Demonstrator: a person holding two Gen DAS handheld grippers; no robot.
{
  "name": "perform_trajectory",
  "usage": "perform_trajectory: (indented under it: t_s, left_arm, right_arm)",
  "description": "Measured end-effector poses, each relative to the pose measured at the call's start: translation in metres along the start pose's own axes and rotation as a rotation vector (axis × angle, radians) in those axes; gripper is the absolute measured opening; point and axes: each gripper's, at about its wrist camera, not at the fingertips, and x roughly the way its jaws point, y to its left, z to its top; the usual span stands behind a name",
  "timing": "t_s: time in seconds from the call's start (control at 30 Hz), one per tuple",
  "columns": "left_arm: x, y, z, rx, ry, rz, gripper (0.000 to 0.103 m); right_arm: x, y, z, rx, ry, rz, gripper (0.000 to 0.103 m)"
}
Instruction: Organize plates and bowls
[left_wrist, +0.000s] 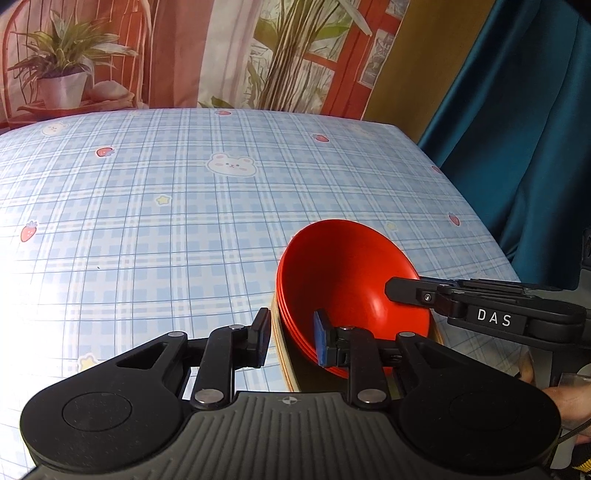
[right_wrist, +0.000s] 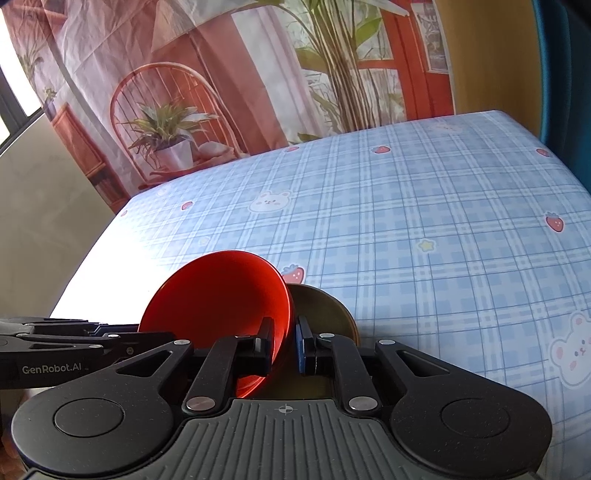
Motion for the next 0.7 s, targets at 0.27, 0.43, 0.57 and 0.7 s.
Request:
perform_trajectory:
  t_s: [0.27,0.43,0.57,0.7]
  left_arm:
    - [-0.038,-0.01,0.012,0.042,-0.084,0.073,0.068]
    - [-0.08,-0.015,0.01,0.068,-0.178,0.162,0.094]
    - [-0.107,-0.019,0.006,0.071,-0.226,0.199,0.1]
    - [-0.122,-0.026,0.005,0.076,-0.257,0.235,0.103]
  right_arm:
    - [-0.033,0.009,0.009,-0.075,-0.054,-0.038,0.041]
    - [-0.071,0.026,0.013,-0.156,-0.108,-0.065,0.073]
    - [-0.096,0.041,0.01,-0.204,-0.137,-0.072,0.099]
    - [-0.111,0.055,0.006,-0.218,-0.146,-0.087,0.103]
